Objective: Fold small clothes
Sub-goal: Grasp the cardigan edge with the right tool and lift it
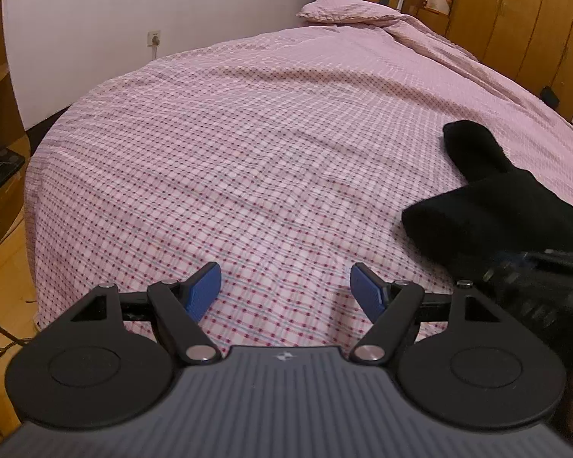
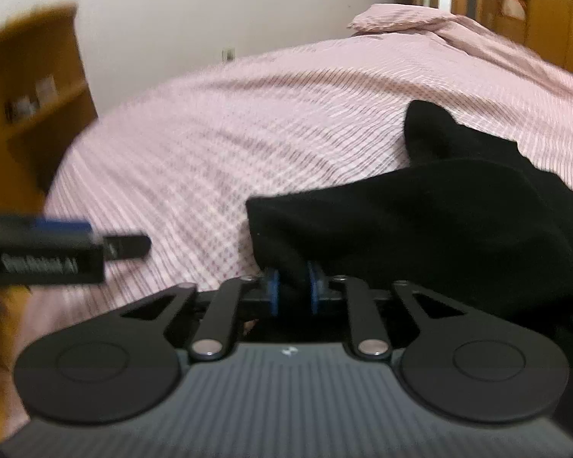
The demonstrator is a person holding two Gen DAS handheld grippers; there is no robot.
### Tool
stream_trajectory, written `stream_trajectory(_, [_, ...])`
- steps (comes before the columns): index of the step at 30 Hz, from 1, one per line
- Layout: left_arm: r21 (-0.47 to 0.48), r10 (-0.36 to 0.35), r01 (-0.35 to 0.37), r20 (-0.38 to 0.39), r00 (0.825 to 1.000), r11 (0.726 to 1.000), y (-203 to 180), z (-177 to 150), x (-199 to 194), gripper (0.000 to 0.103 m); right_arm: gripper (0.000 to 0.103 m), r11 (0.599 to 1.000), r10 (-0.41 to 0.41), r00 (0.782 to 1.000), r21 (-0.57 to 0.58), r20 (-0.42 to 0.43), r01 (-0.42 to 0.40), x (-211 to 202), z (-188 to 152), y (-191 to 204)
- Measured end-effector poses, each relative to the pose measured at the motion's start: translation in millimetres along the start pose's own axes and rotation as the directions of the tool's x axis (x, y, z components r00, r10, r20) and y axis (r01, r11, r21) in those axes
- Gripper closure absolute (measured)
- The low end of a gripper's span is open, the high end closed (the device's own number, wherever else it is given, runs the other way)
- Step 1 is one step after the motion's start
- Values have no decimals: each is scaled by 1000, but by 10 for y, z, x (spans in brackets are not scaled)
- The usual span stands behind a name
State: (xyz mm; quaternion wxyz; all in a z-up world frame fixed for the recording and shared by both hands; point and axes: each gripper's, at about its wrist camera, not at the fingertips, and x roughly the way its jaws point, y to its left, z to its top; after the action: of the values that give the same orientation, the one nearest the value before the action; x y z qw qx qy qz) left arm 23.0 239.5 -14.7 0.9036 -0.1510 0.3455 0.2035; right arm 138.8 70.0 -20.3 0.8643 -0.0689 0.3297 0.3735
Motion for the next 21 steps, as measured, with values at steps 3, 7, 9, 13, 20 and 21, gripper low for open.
stream_trajectory(3, [10,-6,6,1,1000,1000,-50,6,-9,24,89,997,27,996,63,83,-32,-214,67,-156])
stream_trajectory(7, [16,-22,22,5,1000,1000,-120,27,-31,24,89,983,22,984,175,178,-54,-547,149,-415])
stream_trajectory(9, [20,-40,39,8,999,999,-177,48,-41,24,89,971,9,974,231,226,-63,-728,178,-575])
stream_trajectory(13, [38,-86,86,21,996,996,-335,105,-55,24,89,945,-41,956,321,291,-57,-1014,172,-893])
stream_trajectory(20, [86,-151,146,54,987,986,-639,222,-91,24,89,893,-176,924,449,338,5,-1392,13,-1396])
stream_trajectory(21, [90,-157,152,58,986,984,-672,235,-97,24,89,875,-193,921,485,338,5,-1450,-34,-1502])
